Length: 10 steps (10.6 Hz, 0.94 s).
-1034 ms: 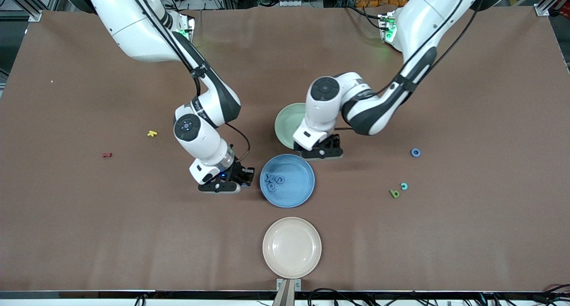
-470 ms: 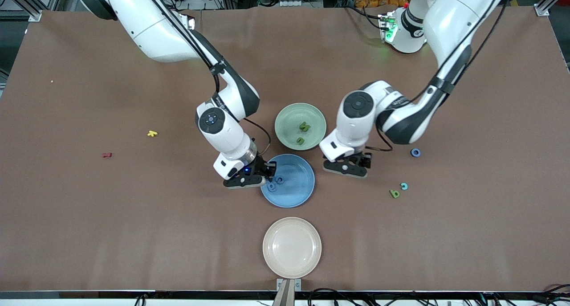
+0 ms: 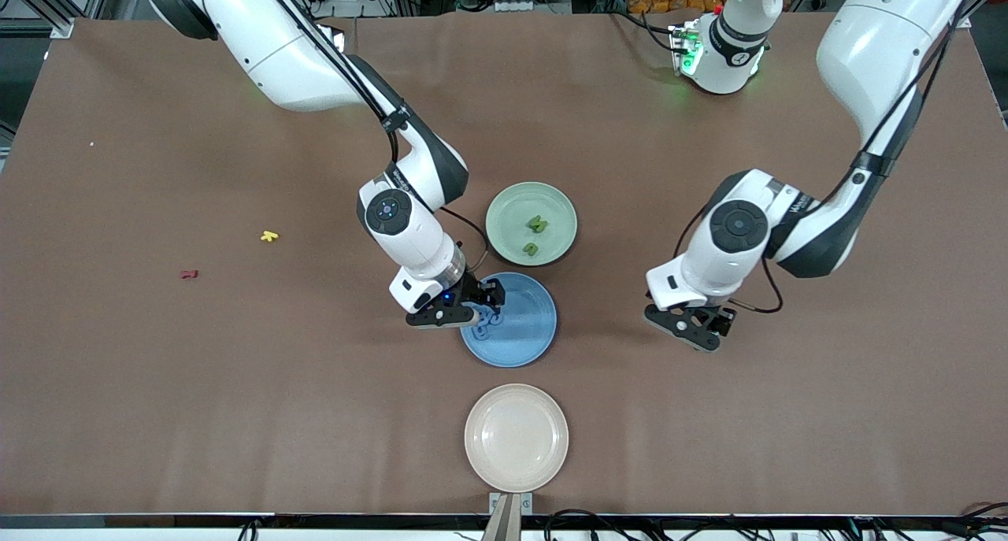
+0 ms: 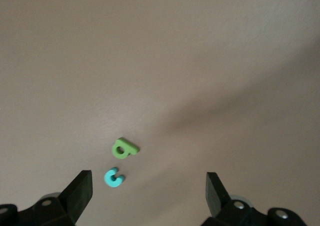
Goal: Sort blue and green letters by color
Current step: 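Release the n on the green plate while the right gripper drops e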
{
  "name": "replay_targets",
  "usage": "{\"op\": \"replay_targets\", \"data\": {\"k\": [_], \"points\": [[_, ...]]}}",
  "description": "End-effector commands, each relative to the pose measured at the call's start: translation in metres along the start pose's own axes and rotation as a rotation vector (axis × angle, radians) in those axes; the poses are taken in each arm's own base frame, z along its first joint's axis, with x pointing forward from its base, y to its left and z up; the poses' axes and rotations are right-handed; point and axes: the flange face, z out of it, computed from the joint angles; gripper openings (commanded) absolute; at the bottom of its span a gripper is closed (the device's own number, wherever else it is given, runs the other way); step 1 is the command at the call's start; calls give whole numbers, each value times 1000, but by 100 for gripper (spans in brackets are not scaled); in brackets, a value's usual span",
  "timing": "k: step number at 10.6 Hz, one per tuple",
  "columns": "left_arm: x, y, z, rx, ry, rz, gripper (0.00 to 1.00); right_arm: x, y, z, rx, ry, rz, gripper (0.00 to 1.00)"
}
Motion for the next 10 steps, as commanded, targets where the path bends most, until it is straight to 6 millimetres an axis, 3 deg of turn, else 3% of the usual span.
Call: {"op": "replay_targets", "data": {"k": [1, 4, 6, 10], "points": [[-15, -27, 13, -38, -24, 115, 100, 13, 11, -12, -30, -25, 33, 100], [-21, -47, 30, -60, -27, 154, 100, 36, 70, -26, -86, -32, 78, 100], [-16, -64, 39, -80, -7, 172, 100, 58, 126, -35, -171, -21, 70, 100], [-8, -67, 58, -133, -2, 148, 100, 98, 244, -47, -295, 3, 73, 100]]}}
